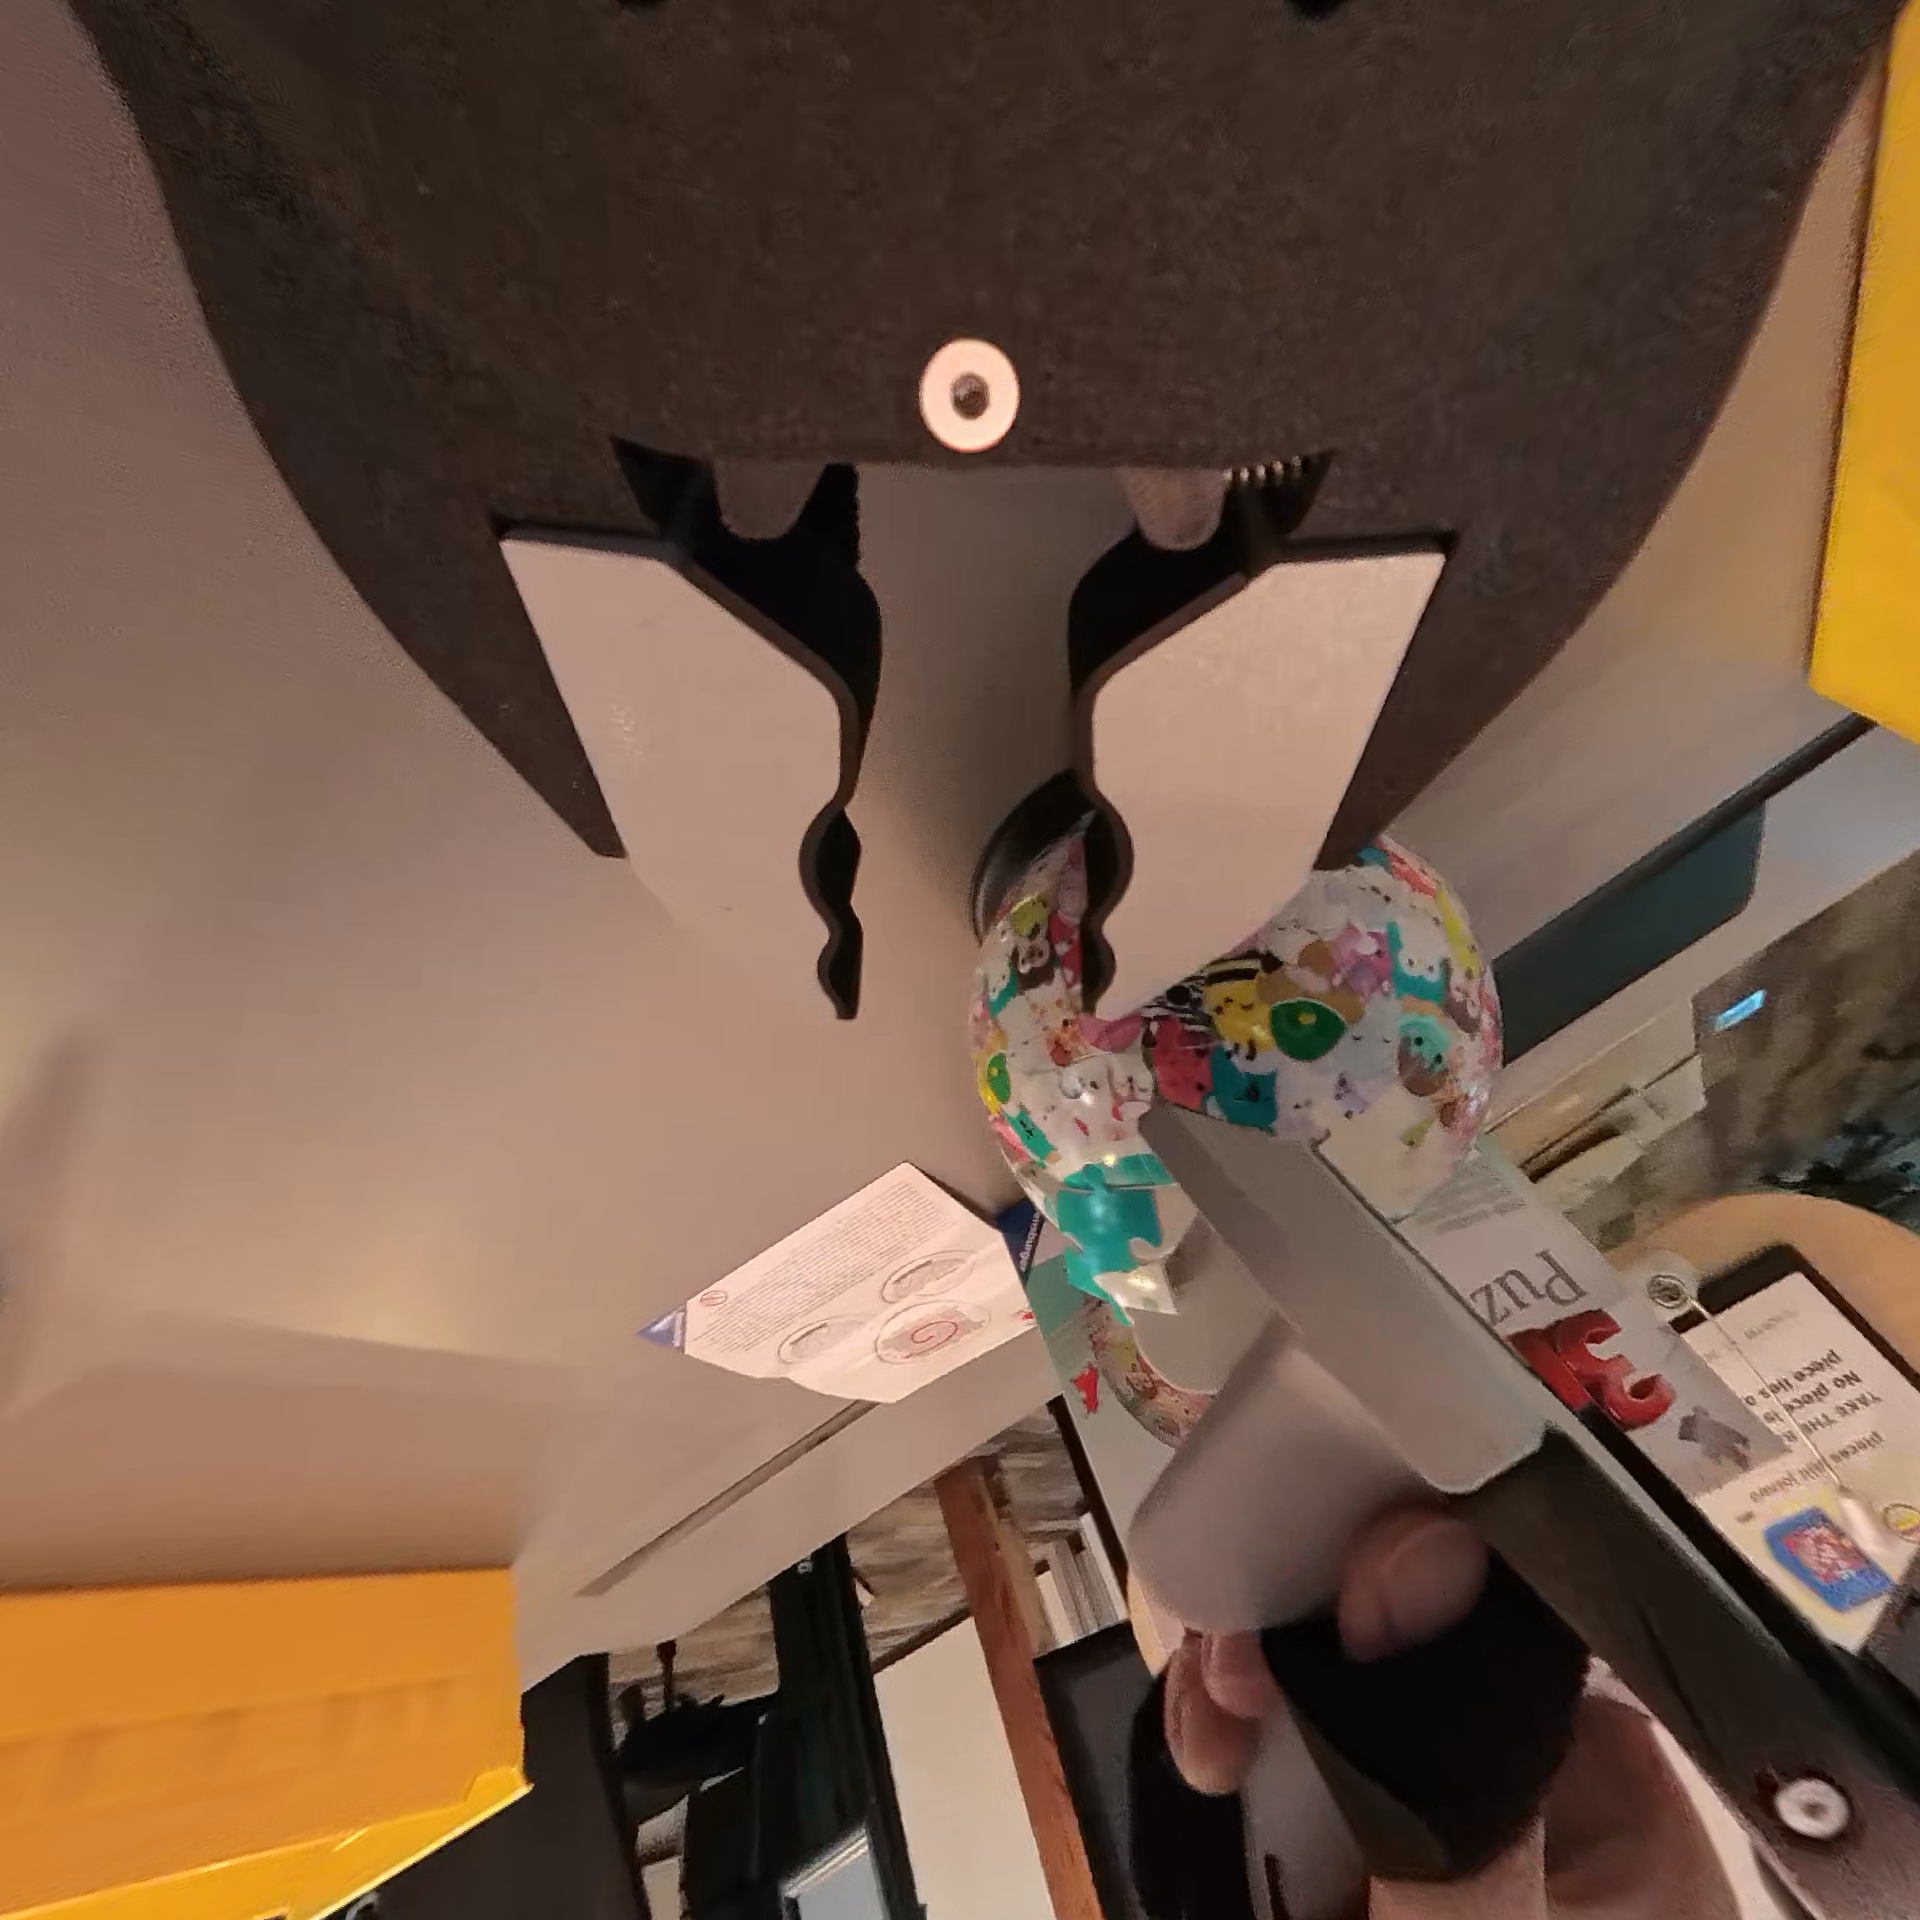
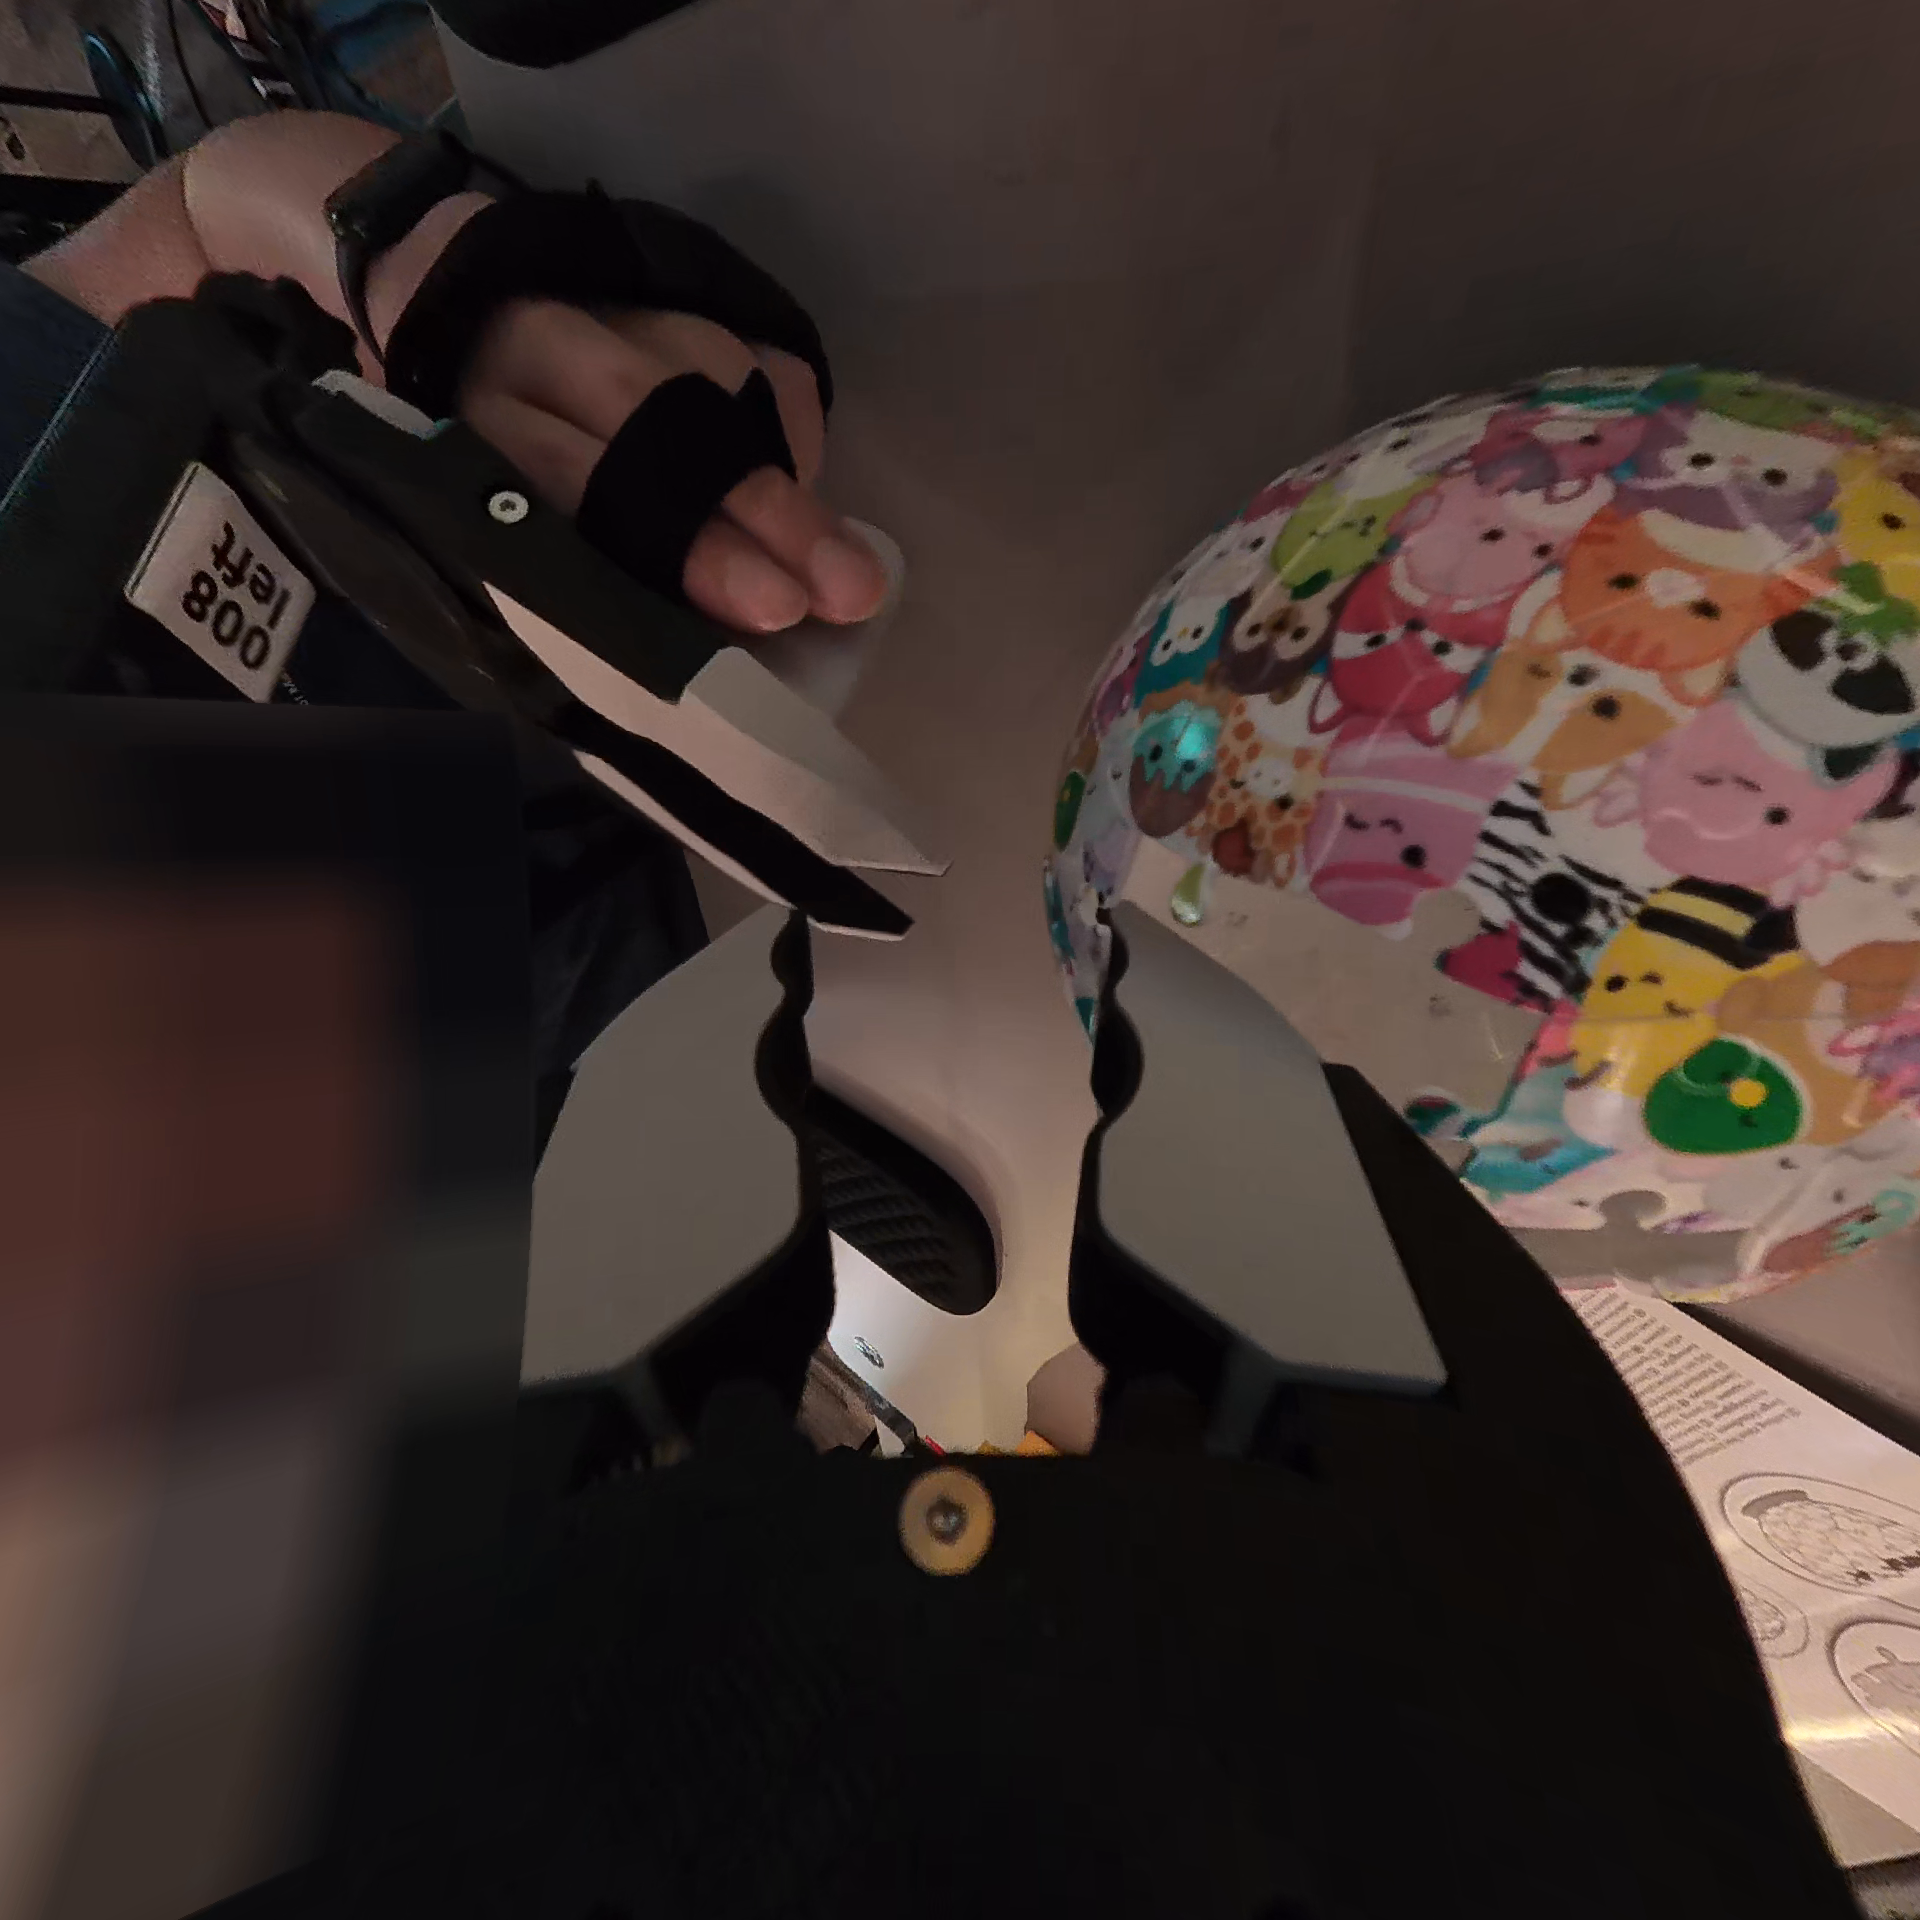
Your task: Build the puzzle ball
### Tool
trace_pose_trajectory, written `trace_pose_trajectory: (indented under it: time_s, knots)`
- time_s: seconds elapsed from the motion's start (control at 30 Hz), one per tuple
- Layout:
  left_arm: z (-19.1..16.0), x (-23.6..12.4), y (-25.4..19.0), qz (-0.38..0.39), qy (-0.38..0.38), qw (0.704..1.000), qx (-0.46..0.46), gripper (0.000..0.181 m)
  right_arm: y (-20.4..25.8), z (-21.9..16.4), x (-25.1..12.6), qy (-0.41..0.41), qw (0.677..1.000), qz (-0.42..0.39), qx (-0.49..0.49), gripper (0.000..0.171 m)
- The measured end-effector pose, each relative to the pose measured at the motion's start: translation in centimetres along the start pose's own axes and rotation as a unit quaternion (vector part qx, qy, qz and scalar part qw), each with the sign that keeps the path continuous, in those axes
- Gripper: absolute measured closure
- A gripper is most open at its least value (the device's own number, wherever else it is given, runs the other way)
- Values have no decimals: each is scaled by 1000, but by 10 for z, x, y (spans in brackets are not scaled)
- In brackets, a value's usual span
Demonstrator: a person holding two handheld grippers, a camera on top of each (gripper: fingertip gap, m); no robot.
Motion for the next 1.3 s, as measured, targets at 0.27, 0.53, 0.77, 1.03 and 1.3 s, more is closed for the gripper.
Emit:
trace_pose_trajectory:
  time_s: [0.27, 0.53, 0.77, 1.03, 1.3]
  knots:
    - [-4, 12, -3, 29, 23, 999, 26, 132, 0, 0, -2, 4, 1000, -9, 2, 117]
    - [-2, -4, 2, 37, -18, 999, -12, 133, 13, -8, -13, -16, 998, -60, -11, 113]
    - [-9, -17, 2, 35, -25, 999, -31, 133, 42, -26, -38, -67, 985, -156, -31, 111]
    - [-13, -17, -3, -1, -12, 999, -39, 135, 81, -103, -20, -313, 898, -260, -165, 122]
    - [-18, -18, 1, -23, -14, 997, -70, 136, 59, -140, 29, -495, 757, -314, -287, 117]
Point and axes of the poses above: each gripper's, where its closed fingertips meet, x out along the fingers, z out of its top, y = z × x across the jaws, the point moved 10 cm from there along -x, back along the fingers, and after that the axes turned 5 degrees about y, right-handed, at the moved point
